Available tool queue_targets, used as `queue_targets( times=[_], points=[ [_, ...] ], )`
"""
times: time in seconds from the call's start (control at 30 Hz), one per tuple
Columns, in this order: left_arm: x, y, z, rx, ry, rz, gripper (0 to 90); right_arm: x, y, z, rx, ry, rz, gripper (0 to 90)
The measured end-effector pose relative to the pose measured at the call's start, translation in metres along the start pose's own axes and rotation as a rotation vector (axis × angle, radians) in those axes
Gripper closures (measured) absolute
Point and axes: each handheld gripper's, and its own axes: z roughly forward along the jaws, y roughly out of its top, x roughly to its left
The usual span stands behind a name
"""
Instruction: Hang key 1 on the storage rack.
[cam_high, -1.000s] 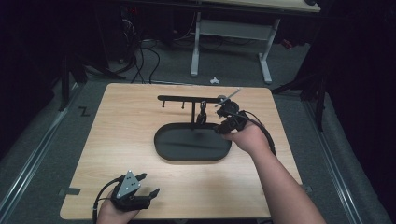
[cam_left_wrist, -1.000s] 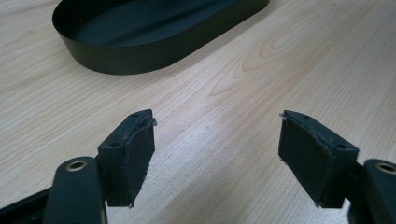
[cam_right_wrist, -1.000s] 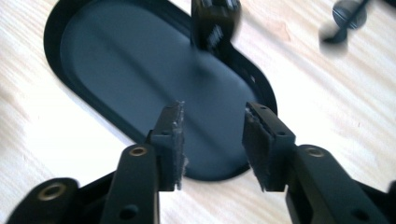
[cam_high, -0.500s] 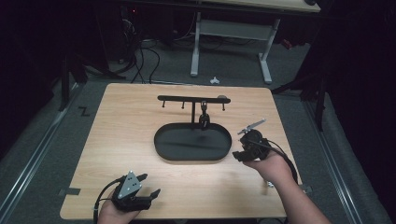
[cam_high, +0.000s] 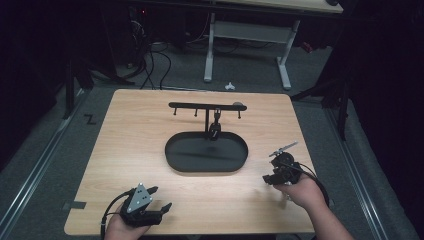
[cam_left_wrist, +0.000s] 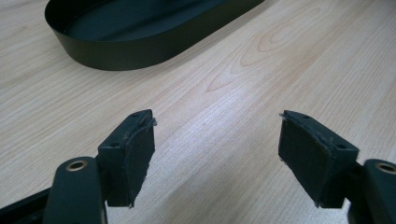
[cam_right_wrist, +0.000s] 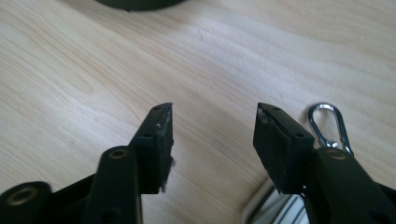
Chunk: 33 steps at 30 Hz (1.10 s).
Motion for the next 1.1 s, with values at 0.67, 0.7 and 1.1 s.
queue_targets(
  times=[0.67, 0.7, 1.1],
  points=[
    [0.001, 0.000, 0.001, 0.006, 0.004, 0.004, 27.6, -0.071, 0.004, 0.012, 0.090, -0.050, 0.169, 61.4],
    [0.001, 0.000, 0.001, 0.006, 0.004, 0.004, 27.6, -0.073, 0.004, 0.013, 0.095, -0.051, 0.175, 61.7],
    [0.002, 0.000, 0.000, 0.007, 0.001, 0.005, 27.6, -0.068, 0.004, 0.029, 0.166, -0.010, 0.171, 72.3]
  ],
)
